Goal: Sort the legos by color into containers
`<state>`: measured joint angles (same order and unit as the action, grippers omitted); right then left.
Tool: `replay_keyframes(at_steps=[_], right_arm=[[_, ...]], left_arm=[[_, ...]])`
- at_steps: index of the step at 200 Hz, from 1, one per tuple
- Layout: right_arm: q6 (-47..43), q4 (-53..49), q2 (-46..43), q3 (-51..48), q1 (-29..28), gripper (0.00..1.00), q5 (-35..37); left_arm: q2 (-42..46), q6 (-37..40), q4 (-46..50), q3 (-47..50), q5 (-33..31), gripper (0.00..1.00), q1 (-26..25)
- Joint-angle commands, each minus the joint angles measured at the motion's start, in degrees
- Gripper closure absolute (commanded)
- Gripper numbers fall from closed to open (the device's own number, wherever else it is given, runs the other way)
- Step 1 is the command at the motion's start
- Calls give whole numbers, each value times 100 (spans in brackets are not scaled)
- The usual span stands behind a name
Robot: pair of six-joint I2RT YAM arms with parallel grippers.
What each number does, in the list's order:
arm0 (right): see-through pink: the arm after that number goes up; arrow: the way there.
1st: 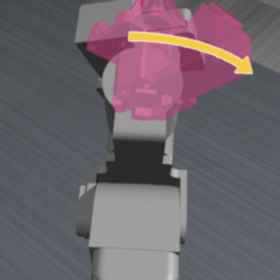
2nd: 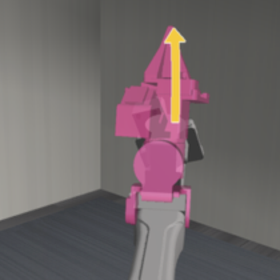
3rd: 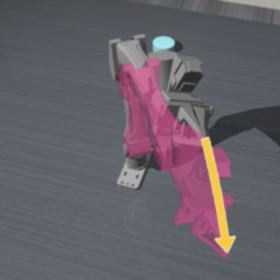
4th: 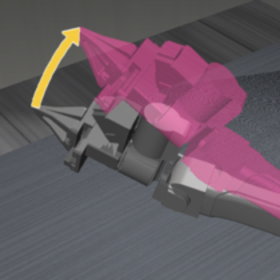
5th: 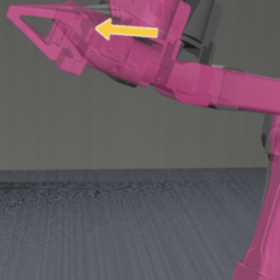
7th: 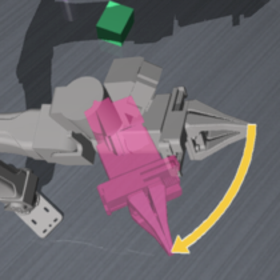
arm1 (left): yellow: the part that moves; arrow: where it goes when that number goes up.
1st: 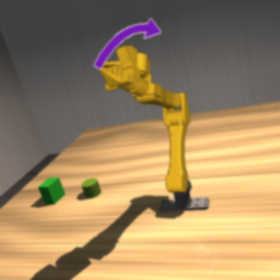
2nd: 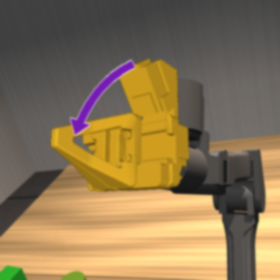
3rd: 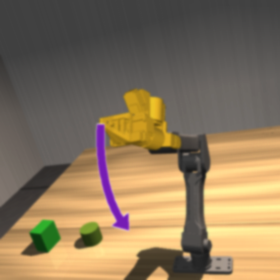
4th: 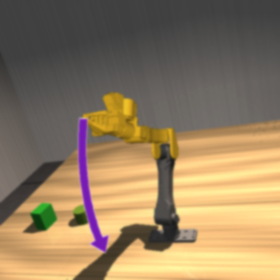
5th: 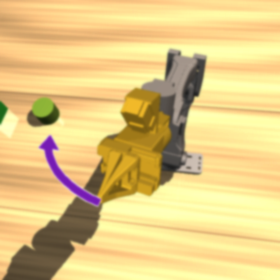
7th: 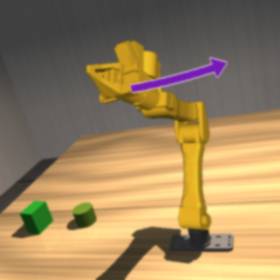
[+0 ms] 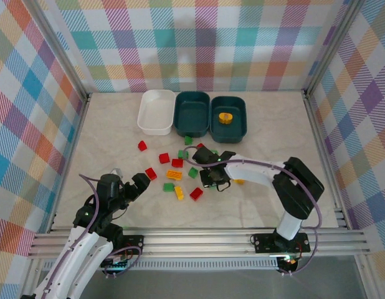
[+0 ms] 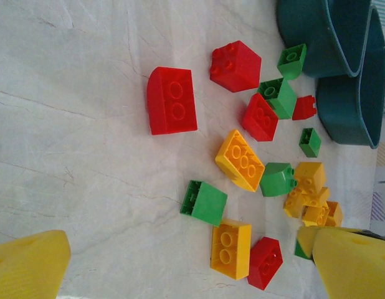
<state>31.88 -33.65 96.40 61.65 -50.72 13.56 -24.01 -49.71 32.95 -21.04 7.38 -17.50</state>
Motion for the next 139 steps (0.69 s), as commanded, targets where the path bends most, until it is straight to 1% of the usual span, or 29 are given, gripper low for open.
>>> replay_keyframes(at_steps=[1, 12, 29, 47, 62, 86, 116, 125, 132, 139], right_arm=[[-413, -141, -322, 551, -15, 66, 353], [-595, -80, -234, 960, 103, 66, 552], [-832, 348, 34, 1530, 436, 66, 547], [-884, 642, 538, 2235, 908, 66, 221], [-956, 685, 1179, 2967, 1238, 66, -16], [-1110, 332, 2350, 4414, 1590, 66, -193], [-1148, -488, 3630, 6225, 1843, 65, -433], [-1160, -769, 3908, 6672, 1872, 63, -493], [-1189, -908, 4053, 6984, 1880, 59, -503], [-1218, -1002, 4128, 7171, 1881, 49, -510]], left_arm=[[-105, -23, -254, 37, 24, 0, -35], [-254, -77, -467, 71, 102, 0, -35], [-622, -103, -777, 36, 252, 0, -37], [-1123, 58, -732, -205, 305, 0, -42], [-1488, 167, -691, -371, 429, 0, -52], [-1887, 205, -855, -418, 676, 1, -99], [-2205, 318, -812, -553, 678, 2, -200], [-2286, 330, -812, -604, 677, 2, -227], [-2341, 354, -811, -657, 669, 2, -244], [-2396, 384, -798, -732, 651, 2, -262]])
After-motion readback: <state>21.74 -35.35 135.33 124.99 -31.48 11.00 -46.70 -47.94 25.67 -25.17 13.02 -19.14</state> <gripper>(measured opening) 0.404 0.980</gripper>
